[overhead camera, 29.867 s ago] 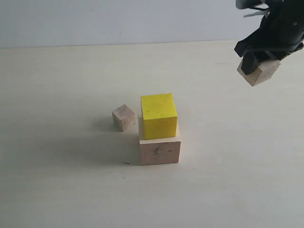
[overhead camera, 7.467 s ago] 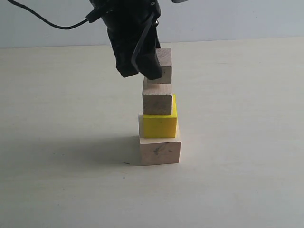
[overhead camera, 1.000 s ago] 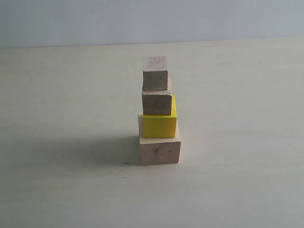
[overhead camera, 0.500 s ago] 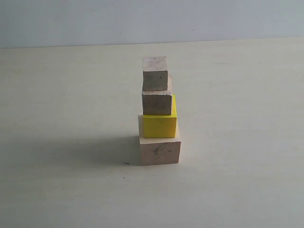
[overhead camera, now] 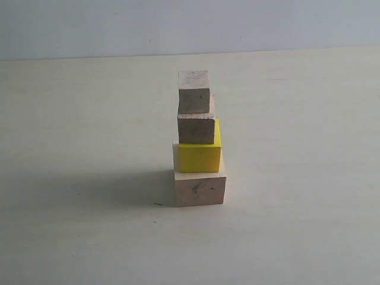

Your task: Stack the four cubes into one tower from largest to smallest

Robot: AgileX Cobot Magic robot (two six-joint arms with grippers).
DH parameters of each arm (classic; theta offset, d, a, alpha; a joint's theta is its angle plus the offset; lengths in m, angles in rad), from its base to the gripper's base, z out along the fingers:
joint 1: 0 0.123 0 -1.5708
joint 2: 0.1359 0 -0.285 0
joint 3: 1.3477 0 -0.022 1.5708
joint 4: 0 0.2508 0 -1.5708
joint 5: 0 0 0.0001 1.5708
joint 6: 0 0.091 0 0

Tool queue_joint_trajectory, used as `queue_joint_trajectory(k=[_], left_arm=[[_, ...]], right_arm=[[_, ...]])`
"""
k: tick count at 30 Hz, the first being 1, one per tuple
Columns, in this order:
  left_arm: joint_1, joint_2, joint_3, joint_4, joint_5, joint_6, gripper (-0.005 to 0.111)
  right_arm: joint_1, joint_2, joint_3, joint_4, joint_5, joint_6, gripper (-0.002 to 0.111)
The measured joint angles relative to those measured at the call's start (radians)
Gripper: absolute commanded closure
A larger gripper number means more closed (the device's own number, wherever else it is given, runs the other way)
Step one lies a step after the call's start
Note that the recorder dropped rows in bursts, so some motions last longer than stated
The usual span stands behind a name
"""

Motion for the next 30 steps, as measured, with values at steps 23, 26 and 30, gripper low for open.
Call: queue_joint_trajectory(k=[23, 26, 30], left_arm=[[0.153, -0.185, 0.424, 0.140, -0.033, -0.191, 0.107], [0.153, -0.185, 0.424, 0.140, -0.026, -0.172, 0.107], [0.153, -0.185, 0.424, 0.140, 0.029, -0.166, 0.107]], right_arm=[[0.000, 0.000, 0.000, 0.000, 0.000, 0.000, 0.108], [0.000, 0.000, 0.000, 0.000, 0.000, 0.000, 0.108], [0.000, 0.000, 0.000, 0.000, 0.000, 0.000, 0.108]])
